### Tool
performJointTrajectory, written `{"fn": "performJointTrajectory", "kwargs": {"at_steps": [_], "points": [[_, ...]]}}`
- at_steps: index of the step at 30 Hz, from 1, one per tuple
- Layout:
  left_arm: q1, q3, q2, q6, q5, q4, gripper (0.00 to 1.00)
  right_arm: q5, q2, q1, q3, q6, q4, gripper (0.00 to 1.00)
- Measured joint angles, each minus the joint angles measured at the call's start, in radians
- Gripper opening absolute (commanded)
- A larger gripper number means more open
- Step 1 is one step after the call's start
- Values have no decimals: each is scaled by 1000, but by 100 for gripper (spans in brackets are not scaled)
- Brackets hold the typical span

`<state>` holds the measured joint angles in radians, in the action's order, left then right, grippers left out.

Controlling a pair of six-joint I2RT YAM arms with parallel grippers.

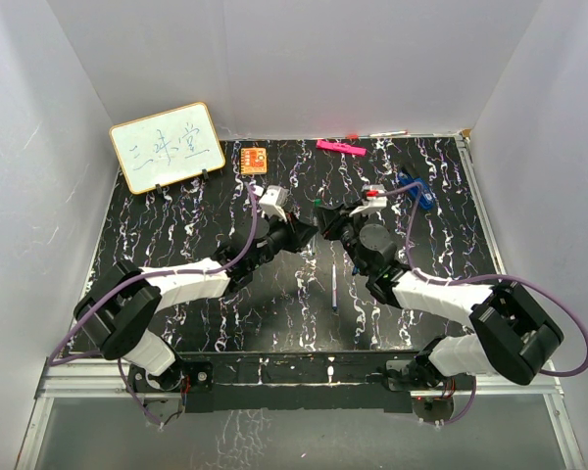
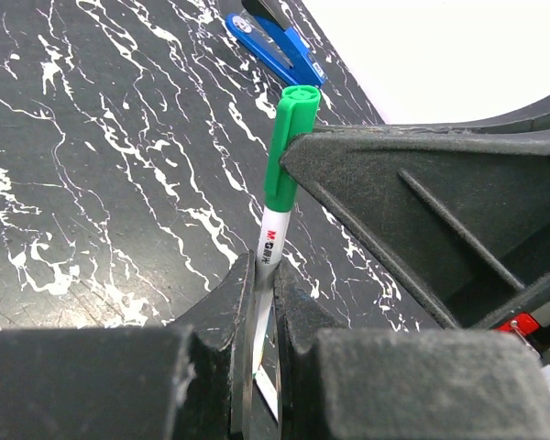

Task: Insert the pens into the pen caps

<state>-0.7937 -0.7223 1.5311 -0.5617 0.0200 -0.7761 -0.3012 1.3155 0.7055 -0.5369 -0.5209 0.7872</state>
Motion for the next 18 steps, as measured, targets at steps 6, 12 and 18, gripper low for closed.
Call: {"fn": "performJointTrajectory", "kwargs": {"at_steps": [6,12,18], "points": [[7,-12,-11,0,59,53,0,-28,-3,24,-78,85,-100,28],[42,-31,6,4,197,217,0,-115,-116,40,-103,164,-100,65],[58,-112,95,63,261,340,0,-232,-217,36,-105,245,-45,98]]}}
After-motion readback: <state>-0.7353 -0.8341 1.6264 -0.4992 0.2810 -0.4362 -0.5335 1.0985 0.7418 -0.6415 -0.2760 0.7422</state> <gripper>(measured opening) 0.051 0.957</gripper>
